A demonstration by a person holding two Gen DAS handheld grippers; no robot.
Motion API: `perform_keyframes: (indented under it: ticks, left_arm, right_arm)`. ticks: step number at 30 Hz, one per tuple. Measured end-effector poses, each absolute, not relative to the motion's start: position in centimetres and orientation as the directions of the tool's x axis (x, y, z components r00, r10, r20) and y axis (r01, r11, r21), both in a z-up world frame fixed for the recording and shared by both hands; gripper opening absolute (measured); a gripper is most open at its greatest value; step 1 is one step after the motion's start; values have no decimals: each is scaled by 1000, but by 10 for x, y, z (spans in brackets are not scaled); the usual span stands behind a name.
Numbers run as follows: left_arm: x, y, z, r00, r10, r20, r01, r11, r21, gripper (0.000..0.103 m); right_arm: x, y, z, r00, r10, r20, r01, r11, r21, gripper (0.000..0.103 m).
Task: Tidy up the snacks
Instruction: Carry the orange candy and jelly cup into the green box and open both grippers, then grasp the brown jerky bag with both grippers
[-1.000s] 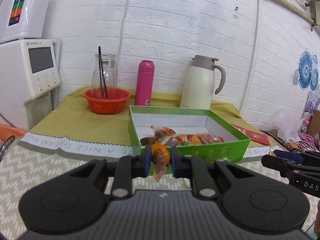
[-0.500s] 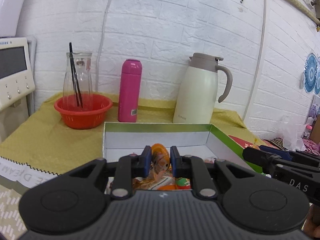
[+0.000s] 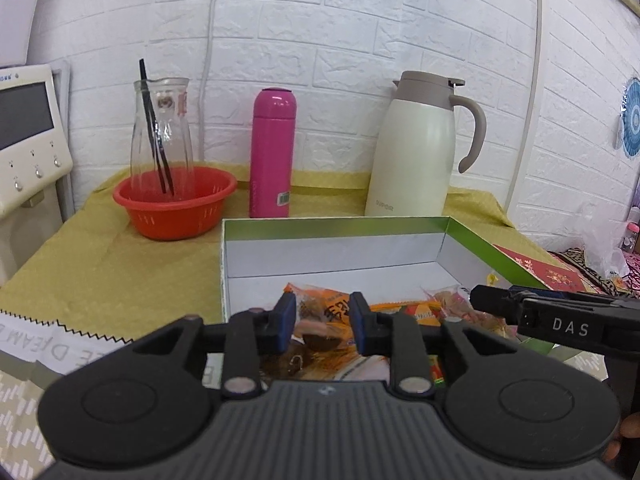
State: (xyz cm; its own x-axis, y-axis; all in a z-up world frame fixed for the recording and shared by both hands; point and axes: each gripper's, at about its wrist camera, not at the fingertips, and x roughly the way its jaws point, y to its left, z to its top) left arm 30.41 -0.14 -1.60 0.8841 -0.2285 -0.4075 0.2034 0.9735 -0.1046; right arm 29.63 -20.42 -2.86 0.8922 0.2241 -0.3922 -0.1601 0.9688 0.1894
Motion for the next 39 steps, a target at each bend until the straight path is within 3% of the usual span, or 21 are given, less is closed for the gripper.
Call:
perform_keyframes:
  ticks: [1,4,12,18,23,26,30,36,39]
  left_arm:
    - [302,-1,-16,885,-228,-406,206,974,-97,30]
    - [296,4,-13,891,-222,-395,205,975,-86,40]
    - [274,17,-3,909,-206,-363,196,978,-65,57]
    - [222,34,3,921,-231,-315,234,972,-28,67]
    - [165,50,-6,903,-279,-327,270,960,-73,82]
    - [125,52,-12,908,-269,-320,264,963,-61,102]
    - [67,53,-19,922,-238,-305,243,970,-22,103]
    - [22,37,-34,871,-219,-440,218,974,-55,103]
    - [10,32,-39,828,-277,-488,226,961,-161,103]
  right_arm:
    - [294,-205,-28,896,222,-384,-158,969,192,103]
    - [288,-208,-24,909,227,-350,-169,968,188,103]
    - [262,-215,-3,927,238,-289,-185,963,197,103]
    - [205,-224,5,900,359,-246,-302,922,242,103]
    - [159,-216,-7,821,485,-302,-429,872,235,103]
    - [144,-204,-17,768,525,-367,-495,850,180,103]
    - [133,-199,-25,745,553,-373,-552,825,121,103]
    - [159,-198,-37,581,684,-440,-636,720,279,103]
    - [168,-191,-45,547,686,-480,-634,714,298,103]
